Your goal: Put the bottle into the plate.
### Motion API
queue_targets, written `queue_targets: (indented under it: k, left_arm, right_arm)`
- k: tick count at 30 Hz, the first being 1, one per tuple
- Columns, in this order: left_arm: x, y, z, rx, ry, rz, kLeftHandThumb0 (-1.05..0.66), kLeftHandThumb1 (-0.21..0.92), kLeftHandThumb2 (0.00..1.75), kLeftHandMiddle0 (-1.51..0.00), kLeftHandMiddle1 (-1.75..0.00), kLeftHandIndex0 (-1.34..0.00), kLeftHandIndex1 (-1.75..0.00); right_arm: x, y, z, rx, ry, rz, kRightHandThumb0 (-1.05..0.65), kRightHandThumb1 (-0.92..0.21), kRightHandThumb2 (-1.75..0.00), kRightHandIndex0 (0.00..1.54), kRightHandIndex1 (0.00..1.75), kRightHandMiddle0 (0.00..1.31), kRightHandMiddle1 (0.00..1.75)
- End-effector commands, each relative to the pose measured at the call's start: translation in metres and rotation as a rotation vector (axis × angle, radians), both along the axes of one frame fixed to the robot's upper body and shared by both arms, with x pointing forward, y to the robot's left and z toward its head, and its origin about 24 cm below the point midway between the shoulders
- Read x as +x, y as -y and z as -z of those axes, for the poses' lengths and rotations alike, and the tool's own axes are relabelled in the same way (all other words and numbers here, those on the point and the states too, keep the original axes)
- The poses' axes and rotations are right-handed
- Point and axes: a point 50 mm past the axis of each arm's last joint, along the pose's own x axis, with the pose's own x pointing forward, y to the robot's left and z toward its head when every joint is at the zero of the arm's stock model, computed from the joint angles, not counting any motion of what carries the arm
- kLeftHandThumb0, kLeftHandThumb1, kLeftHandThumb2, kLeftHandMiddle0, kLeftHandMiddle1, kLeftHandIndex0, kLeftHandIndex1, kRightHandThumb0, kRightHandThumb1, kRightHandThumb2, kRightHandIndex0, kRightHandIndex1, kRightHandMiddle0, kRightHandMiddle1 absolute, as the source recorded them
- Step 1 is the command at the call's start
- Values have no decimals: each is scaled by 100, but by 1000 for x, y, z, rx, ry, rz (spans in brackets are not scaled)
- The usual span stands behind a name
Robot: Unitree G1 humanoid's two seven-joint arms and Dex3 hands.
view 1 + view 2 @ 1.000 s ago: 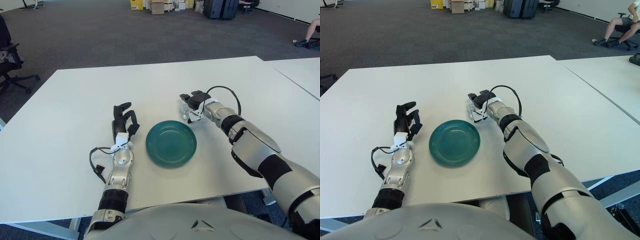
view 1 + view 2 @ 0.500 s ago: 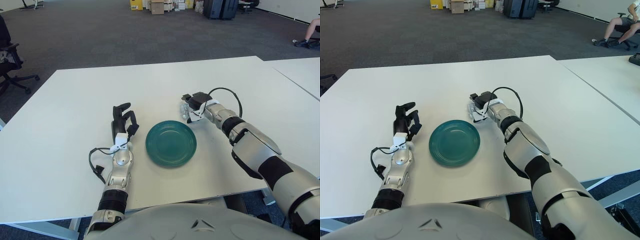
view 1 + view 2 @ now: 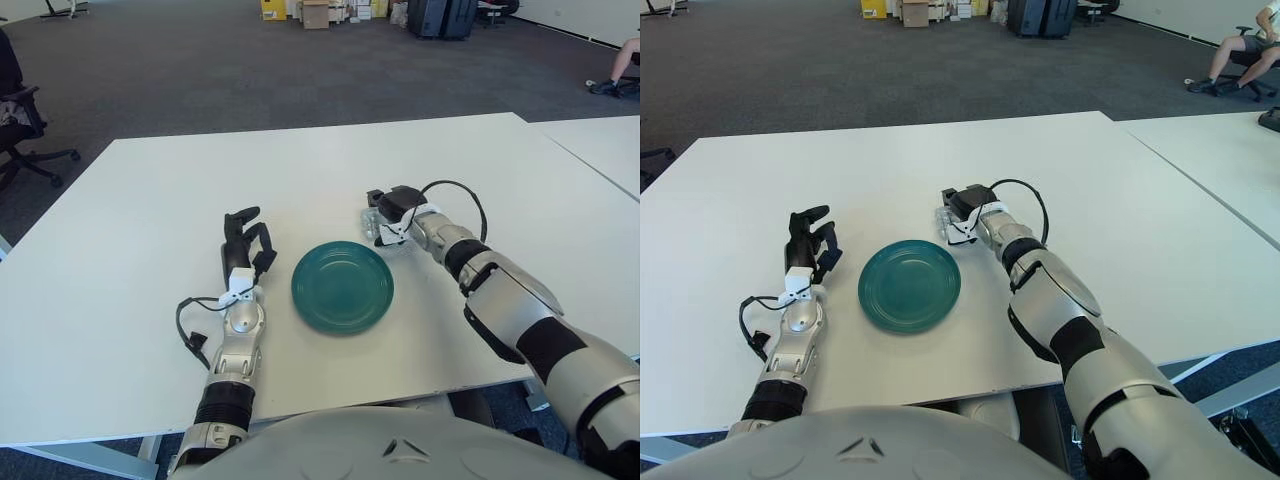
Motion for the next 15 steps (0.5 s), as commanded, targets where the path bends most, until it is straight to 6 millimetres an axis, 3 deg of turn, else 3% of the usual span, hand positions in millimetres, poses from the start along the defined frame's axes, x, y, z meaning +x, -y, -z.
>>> queue_targets:
  k: [1,6,15]
  left_arm:
    - [2,-3,-3,10,12,-2,-60,92,77,-46,-55,-22,-112]
    - [2,-3,-4,8,12,-3,-61,92,77,-45,-54,-22,-112]
    - [2,-3,-3,4,6,-6,-61,92,78,-46,-55,-21,-111]
  right_arm:
    - [-13,7,19,0,-60,34,-2,-12,-145,84,148,57,174]
    - [-12,7,17,50,-25,49,0,-6,-155,85,158,60,175]
    - [-11,6,15,90,-4,62,0,-9,-156,80,167,56,175]
